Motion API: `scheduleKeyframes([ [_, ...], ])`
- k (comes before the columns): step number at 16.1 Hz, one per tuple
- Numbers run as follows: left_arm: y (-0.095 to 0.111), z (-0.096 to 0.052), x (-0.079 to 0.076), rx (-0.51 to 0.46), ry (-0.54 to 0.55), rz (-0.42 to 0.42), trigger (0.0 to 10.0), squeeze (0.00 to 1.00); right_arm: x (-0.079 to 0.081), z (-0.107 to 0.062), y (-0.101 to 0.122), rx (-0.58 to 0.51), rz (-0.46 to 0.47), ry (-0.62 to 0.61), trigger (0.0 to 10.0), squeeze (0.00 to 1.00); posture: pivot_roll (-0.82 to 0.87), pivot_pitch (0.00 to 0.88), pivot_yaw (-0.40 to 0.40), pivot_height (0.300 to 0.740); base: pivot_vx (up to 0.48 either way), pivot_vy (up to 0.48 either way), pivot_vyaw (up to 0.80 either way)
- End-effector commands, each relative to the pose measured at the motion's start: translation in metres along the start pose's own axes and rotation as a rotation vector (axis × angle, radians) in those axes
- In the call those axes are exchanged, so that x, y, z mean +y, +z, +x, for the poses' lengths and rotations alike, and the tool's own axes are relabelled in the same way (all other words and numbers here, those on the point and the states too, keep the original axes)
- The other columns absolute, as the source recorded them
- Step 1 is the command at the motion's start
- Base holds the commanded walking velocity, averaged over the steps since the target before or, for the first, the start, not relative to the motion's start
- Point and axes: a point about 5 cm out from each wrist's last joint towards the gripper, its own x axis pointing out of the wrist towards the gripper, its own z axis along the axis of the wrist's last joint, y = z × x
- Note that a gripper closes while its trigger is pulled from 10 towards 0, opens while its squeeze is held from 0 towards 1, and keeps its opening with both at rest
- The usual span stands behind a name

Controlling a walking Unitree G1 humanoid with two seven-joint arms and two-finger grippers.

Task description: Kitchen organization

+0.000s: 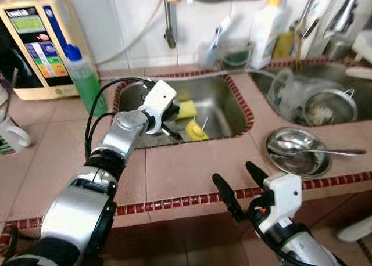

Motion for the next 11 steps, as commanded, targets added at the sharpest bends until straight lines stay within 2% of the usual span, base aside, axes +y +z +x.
scheduleKeyframes([
  [1,0.006,0.001,0.002,0.007,-0.014,0.051,10.0,0.0,0.004,-0.002,0.006,-0.011,0.011,0.004,10.0,0.0,-0.27,0.143,0.103,0.74,0.0,0.0,0.0],
  [7,-0.007,0.002,0.001,0.111,-0.007,0.056,10.0,0.0,0.009,-0.006,0.009,-0.007,0.034,-0.01,10.0,0.0,-0.28,0.171,0.114,0.74,0.0,0.0,0.0],
  [9,-0.006,0.002,0.001,0.11,-0.011,0.035,10.0,0.0,0.01,-0.007,0.01,-0.004,0.037,-0.011,10.0,0.0,-0.28,0.176,0.118,0.74,0.0,0.0,0.0],
  [10,-0.005,0.002,0.002,0.105,-0.008,0.029,10.0,0.05,0.01,-0.006,0.01,-0.003,0.038,-0.013,10.0,0.0,-0.28,0.176,0.118,0.74,0.0,0.0,0.0],
  [11,-0.003,0.002,0.004,0.098,-0.003,0.023,10.0,1.0,0.01,-0.006,0.01,-0.003,0.039,-0.015,10.0,0.0,-0.27,0.176,0.12,0.74,0.0,0.0,0.0],
])
